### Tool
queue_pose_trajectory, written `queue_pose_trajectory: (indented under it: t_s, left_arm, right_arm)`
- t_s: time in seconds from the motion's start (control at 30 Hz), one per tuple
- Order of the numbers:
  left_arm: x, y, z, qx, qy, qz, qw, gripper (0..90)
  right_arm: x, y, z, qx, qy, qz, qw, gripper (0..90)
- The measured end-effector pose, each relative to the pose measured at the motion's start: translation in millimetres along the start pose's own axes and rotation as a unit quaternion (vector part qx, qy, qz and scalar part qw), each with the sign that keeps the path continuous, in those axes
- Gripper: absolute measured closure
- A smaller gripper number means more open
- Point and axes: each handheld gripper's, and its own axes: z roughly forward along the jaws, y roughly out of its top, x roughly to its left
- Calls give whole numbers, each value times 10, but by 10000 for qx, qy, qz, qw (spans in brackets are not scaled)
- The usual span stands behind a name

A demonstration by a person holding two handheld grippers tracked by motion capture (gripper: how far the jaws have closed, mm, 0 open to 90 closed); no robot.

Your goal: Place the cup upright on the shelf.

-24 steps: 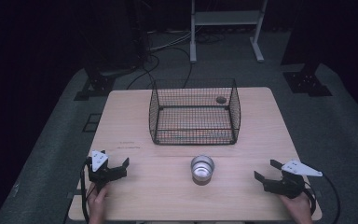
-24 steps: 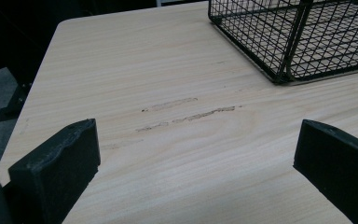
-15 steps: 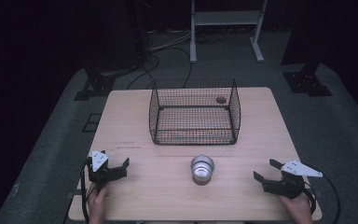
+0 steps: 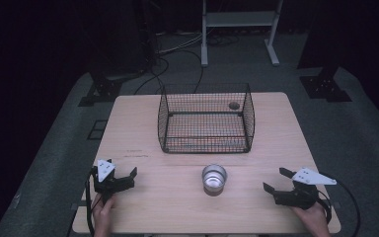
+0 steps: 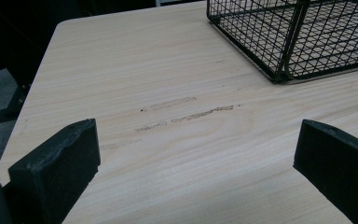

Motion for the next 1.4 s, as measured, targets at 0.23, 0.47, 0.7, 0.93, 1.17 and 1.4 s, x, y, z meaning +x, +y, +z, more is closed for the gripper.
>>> queue_pose_trajectory:
  t_s: [0.23,0.47,0.7,0.93,1.17,1.4]
  left_arm:
    - [-3,-1,-2,5,-2,6,10000,0]
    - [-2,-1,-3,5,-3,2,10000,0]
    - [0,0,-5,17,-9,1,10000,0]
    - [-1,-1,-6,10,-9,2,10000,0]
    - [-3,-1,-6,13,-6,8,10000,0]
    - [-1,-1,-6,8,-10,3,10000,0]
  right_arm:
    - [52,48,41,74,126,-89,9999,136]
    - [92,91,80,110,235,-157,9995,137]
    - [155,130,133,173,280,-295,9990,137]
    - [217,162,141,156,459,-294,9984,137]
    - [293,199,160,150,604,-357,9974,136]
    - [375,246,190,180,723,-479,9961,136]
